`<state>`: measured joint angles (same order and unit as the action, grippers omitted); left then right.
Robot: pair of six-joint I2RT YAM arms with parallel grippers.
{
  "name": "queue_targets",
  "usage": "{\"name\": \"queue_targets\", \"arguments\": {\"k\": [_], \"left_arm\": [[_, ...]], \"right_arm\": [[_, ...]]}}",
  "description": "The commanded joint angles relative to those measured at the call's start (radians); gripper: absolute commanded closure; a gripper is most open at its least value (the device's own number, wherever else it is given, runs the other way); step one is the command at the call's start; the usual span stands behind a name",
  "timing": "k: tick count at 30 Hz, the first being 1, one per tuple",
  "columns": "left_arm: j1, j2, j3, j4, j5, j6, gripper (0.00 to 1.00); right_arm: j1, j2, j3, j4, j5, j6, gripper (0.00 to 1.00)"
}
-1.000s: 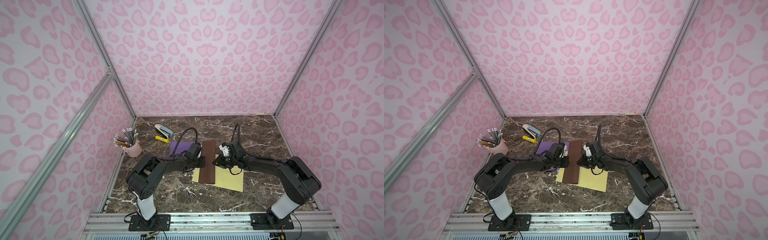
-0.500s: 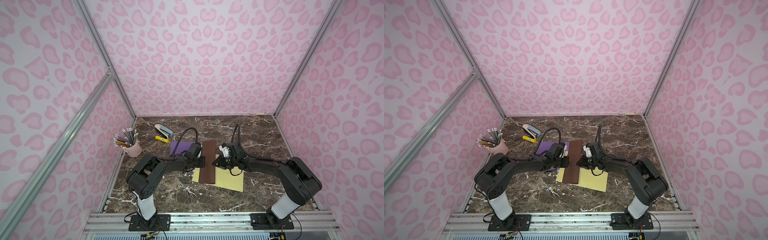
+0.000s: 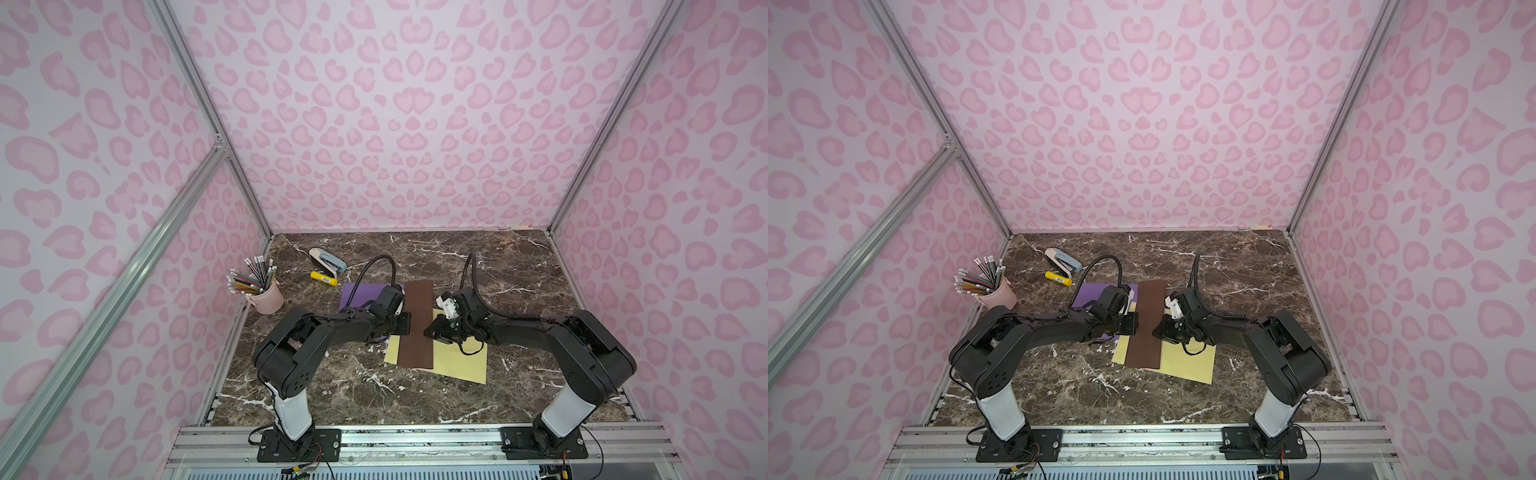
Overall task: Fold the rectangular paper in half along the long edge
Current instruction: Fold the paper.
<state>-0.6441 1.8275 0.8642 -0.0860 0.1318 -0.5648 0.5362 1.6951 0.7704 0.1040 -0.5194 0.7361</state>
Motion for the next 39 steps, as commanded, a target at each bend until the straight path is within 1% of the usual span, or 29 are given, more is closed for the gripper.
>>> {"name": "queue_targets", "arguments": {"k": [1,6,19,39], "left_arm": [[0.001,-0.026,0.016,0.033,0.010,0.006,0.96],[0.001,-0.043,0.025,0.027,0.011,0.012,0.96],[0.001,-0.037,0.019,0.028,0.013,0.013,0.96],[0.001,-0.003,0.012,0.037,0.031,0.023,0.96]], "right_arm": [[0.007,0.016,0.007,0.040,-0.016,0.001,0.83],[0.011,0.028,0.014,0.048,-0.021,0.005,0.83],[0.012,0.035,0.051,0.040,-0.004,0.003,0.83],[0.010,0.083,0.061,0.060,-0.013,0.008,0.83]]}}
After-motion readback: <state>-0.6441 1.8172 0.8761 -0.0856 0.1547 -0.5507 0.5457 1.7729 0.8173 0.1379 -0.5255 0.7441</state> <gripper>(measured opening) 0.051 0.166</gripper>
